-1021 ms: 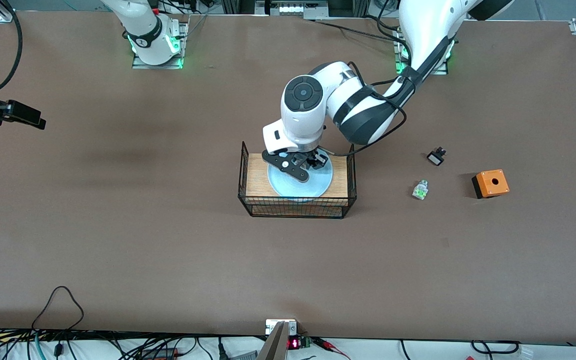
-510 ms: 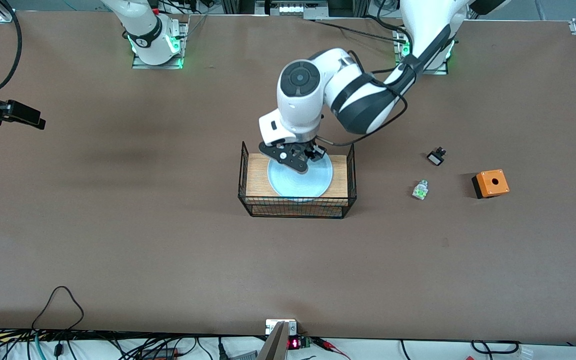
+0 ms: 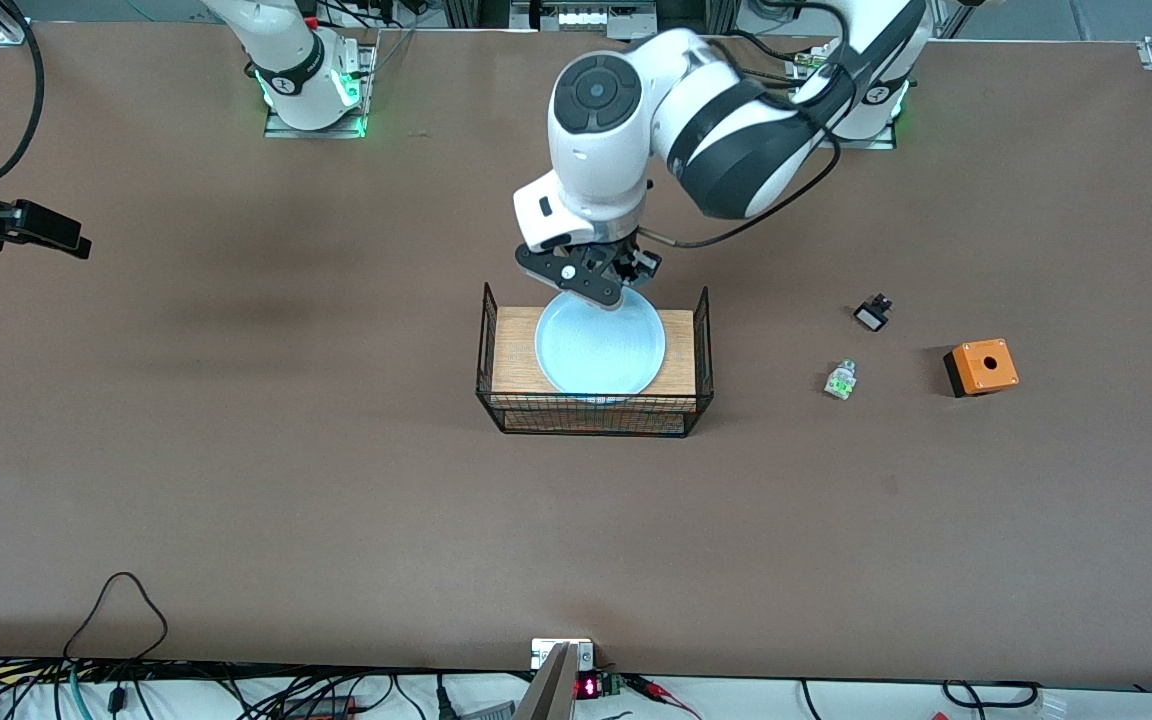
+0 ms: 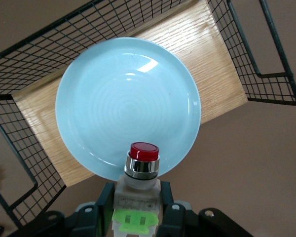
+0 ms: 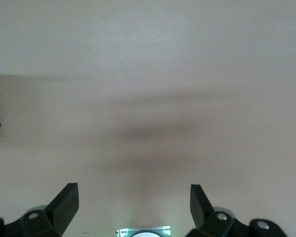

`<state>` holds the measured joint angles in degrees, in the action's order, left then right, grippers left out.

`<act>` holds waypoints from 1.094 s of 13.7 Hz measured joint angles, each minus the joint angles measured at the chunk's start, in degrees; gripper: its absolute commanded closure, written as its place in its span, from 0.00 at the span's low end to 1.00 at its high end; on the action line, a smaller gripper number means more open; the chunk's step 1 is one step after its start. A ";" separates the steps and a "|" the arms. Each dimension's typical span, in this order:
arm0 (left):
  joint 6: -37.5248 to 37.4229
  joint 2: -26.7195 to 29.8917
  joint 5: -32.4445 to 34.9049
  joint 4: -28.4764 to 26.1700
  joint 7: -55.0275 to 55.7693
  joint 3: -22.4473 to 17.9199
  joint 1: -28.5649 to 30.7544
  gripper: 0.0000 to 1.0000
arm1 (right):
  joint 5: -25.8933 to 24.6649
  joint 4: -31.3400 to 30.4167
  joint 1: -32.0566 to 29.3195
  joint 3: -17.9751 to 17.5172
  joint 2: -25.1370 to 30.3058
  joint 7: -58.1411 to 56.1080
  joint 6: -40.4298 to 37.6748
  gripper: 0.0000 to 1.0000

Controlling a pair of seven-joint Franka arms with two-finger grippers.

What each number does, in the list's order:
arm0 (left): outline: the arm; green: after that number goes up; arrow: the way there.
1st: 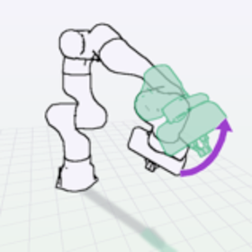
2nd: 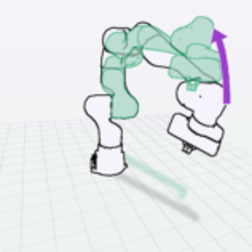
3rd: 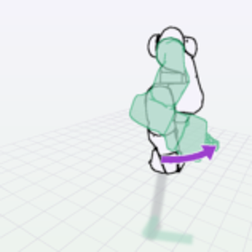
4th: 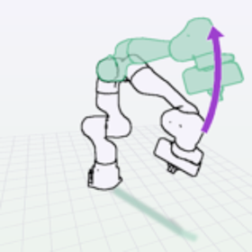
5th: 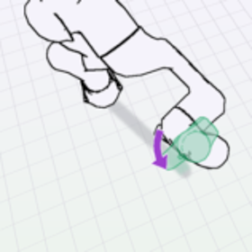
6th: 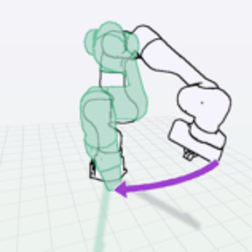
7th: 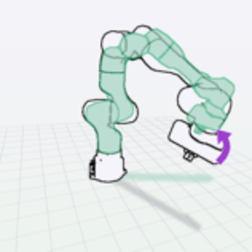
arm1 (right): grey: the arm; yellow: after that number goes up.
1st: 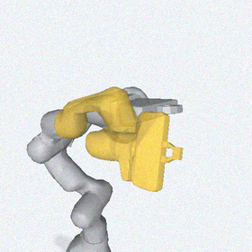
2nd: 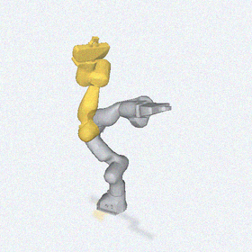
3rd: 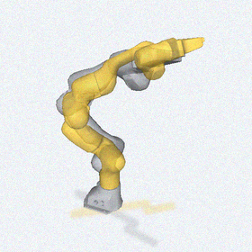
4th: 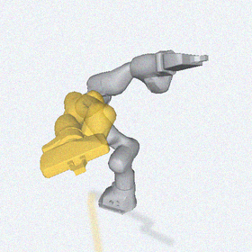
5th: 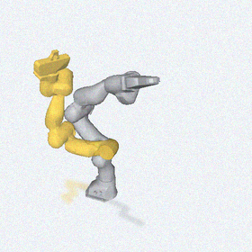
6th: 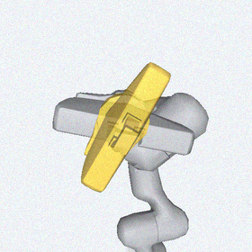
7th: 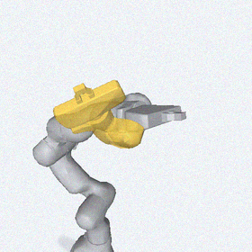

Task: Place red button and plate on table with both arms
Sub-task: 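Lift the red button off the plate with the left gripper, then carry the red button beside the orange box with the left gripper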

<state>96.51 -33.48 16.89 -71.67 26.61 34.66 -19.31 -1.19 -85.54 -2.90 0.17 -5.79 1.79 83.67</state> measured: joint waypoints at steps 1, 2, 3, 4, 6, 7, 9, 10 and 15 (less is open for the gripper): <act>-1.67 0.15 -0.14 1.27 0.00 0.19 -0.01 0.86 | 0.00 0.00 0.00 0.00 0.00 -0.02 0.00 0.00; -3.21 0.26 -0.17 2.56 0.01 0.36 -0.02 0.86 | 0.00 0.00 0.00 0.00 0.00 -0.03 0.00 0.00; -4.66 0.33 -0.18 3.87 0.01 0.58 -0.01 0.86 | 0.00 0.00 0.01 0.00 0.01 -0.03 0.00 0.00; -6.13 0.41 -0.19 5.21 0.01 0.83 -0.02 0.87 | 0.00 0.00 0.01 -0.01 0.02 -0.03 0.00 0.00; -9.30 0.62 -0.19 8.13 0.01 1.03 0.05 0.88 | 0.00 0.01 0.01 -0.01 0.03 -0.03 0.00 0.00; -10.89 0.69 -0.19 9.60 -0.02 1.04 0.23 0.89 | 0.00 0.01 0.01 -0.01 0.04 -0.03 0.00 0.00; -13.72 0.73 -0.45 12.24 -0.59 1.04 1.15 0.89 | 0.00 0.01 0.02 -0.03 0.06 -0.03 0.00 0.00; -14.82 0.75 -1.27 13.41 -1.32 1.03 2.03 0.89 | 0.00 0.01 0.03 -0.04 0.08 -0.03 0.00 0.00; -18.84 2.25 -4.31 16.22 -7.95 1.02 8.62 0.89 | 0.00 0.02 0.03 -0.06 0.11 -0.03 0.00 0.00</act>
<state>77.67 -31.24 12.58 -55.46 18.66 35.68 -10.69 -1.19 -85.52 -2.86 0.11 -5.68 1.76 83.67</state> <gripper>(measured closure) 0.581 0.000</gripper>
